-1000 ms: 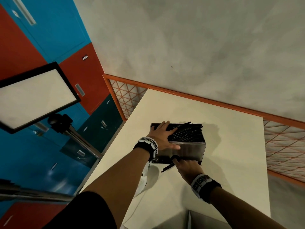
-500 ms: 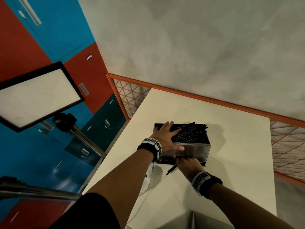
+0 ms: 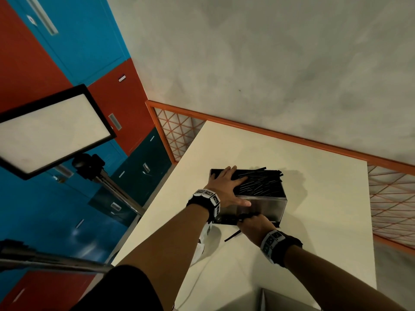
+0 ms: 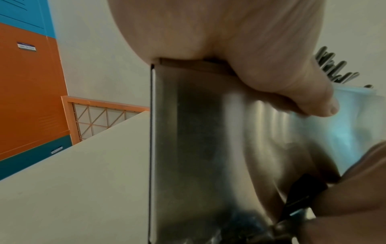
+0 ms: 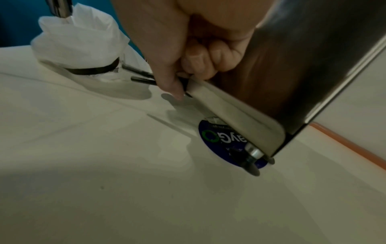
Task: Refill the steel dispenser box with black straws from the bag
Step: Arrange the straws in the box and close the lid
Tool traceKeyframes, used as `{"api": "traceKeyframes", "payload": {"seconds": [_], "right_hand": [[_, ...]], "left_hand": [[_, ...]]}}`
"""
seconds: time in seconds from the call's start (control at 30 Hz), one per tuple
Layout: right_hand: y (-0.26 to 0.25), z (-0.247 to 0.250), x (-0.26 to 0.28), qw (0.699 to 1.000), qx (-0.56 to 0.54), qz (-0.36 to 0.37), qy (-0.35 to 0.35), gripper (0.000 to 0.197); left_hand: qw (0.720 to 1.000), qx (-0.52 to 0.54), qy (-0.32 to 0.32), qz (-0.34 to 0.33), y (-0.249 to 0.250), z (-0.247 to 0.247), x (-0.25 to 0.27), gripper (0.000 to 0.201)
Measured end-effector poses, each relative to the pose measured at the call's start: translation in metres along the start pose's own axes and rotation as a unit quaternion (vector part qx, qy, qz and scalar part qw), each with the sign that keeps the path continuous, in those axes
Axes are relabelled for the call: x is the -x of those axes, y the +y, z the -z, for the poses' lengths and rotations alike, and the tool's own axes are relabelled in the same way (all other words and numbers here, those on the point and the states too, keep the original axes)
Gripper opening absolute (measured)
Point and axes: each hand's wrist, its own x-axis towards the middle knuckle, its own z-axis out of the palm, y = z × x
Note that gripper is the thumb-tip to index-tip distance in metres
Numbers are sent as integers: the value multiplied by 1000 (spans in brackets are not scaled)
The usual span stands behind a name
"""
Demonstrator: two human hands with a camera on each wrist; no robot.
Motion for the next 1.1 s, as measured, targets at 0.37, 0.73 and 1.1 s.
{"api": "traceKeyframes", "payload": {"seconds": [0.37, 0.73, 1.1], "right_hand": [[13, 4, 7, 997, -57, 17, -43, 23], [18, -25, 26, 968, -220, 3, 120, 25], [24, -34, 40, 953, -242, 5, 182, 18]], "left_hand": [[1000, 6, 1, 2, 1, 0, 0, 101], [1000, 8, 7, 5, 1, -1, 1, 100], [1000, 7, 3, 3, 2, 0, 2, 100]]}}
